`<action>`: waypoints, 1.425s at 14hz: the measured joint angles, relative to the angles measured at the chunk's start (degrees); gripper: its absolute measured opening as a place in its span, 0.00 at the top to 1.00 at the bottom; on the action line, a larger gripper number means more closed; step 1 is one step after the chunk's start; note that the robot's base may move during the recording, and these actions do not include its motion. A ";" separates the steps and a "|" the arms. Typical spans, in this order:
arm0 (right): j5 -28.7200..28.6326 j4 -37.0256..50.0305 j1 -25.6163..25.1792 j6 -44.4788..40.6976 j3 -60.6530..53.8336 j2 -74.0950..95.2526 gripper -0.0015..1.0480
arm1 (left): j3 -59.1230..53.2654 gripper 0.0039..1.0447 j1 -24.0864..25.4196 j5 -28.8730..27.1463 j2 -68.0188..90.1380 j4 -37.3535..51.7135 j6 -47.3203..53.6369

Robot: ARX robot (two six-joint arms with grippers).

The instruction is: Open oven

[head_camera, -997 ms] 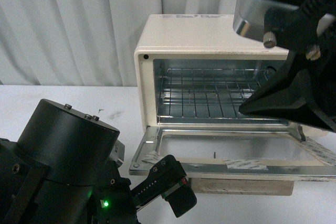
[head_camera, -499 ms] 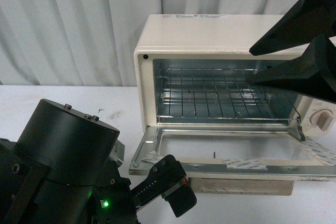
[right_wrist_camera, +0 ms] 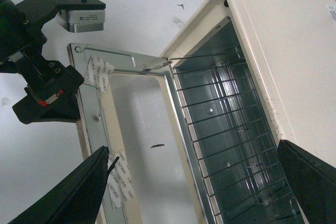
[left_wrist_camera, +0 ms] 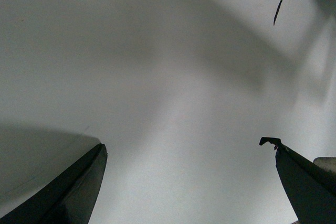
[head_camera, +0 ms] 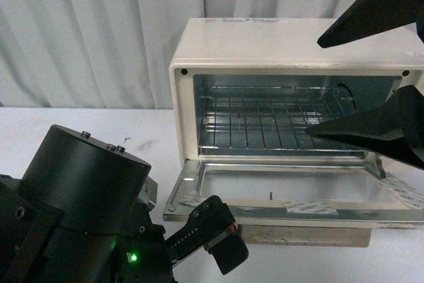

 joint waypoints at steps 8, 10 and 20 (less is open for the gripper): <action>36.57 63.65 -5.11 54.16 -38.49 -18.29 0.82 | 0.00 0.06 0.00 -0.04 0.00 -0.02 -0.02; 34.67 62.71 -7.58 55.78 -43.15 -22.18 0.98 | 0.00 0.06 0.00 0.11 0.00 -0.02 0.00; 26.08 55.43 -16.09 56.50 -54.88 -43.60 0.98 | 0.00 0.06 0.00 -0.04 0.00 0.00 0.00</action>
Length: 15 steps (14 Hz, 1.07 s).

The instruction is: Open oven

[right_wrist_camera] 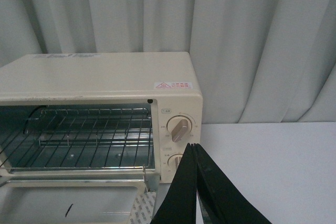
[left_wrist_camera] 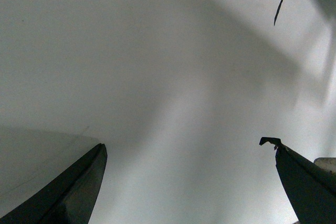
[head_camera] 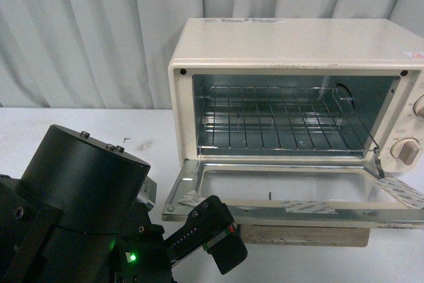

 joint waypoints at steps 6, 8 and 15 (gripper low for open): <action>0.02 -15.61 0.00 0.07 -0.79 -15.69 0.98 | 0.00 0.06 0.00 0.00 0.00 -0.02 -0.02; 0.02 -18.73 0.00 0.07 -0.79 -18.91 0.98 | 0.00 0.06 0.00 0.00 0.00 0.00 0.00; 0.02 -28.65 0.00 0.07 -0.79 -28.92 0.98 | 0.00 0.06 0.00 0.00 0.00 -0.02 -0.02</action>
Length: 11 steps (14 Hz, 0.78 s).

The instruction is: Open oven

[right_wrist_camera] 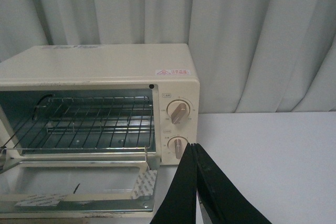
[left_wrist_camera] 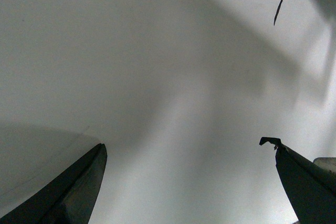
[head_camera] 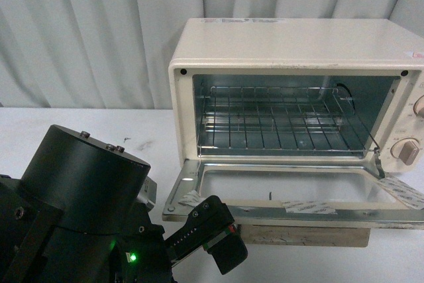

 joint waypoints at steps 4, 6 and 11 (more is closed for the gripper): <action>-0.13 -9.51 0.00 0.02 0.22 -10.10 0.98 | 0.00 0.06 0.00 -0.11 0.00 -0.02 0.00; -0.07 -10.67 0.00 0.02 0.02 -9.97 0.98 | 0.00 0.06 0.00 0.02 0.00 -0.04 0.02; -0.07 -10.56 0.00 0.02 0.02 -10.05 0.71 | 0.00 0.06 0.00 0.02 0.00 -0.04 0.02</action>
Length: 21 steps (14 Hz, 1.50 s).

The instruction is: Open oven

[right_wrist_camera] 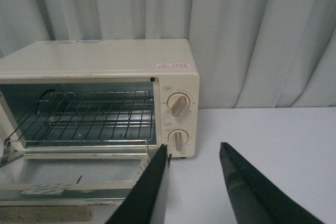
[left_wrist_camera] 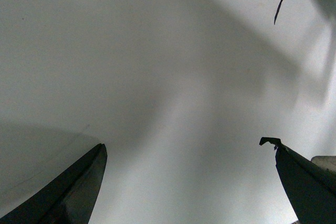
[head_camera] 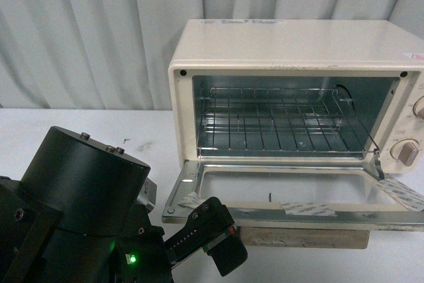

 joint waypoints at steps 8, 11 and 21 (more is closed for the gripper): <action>-0.04 0.00 0.00 0.02 0.00 0.02 0.06 | -7.78 0.06 -1.01 -15.82 -8.04 10.47 -17.09; -0.04 0.00 0.00 0.02 0.00 0.02 0.06 | -14.49 0.06 2.47 -8.07 -20.57 3.32 -11.63; -0.04 0.02 0.00 0.02 0.00 0.02 0.06 | -17.27 0.20 11.23 -20.96 -68.46 -11.63 25.40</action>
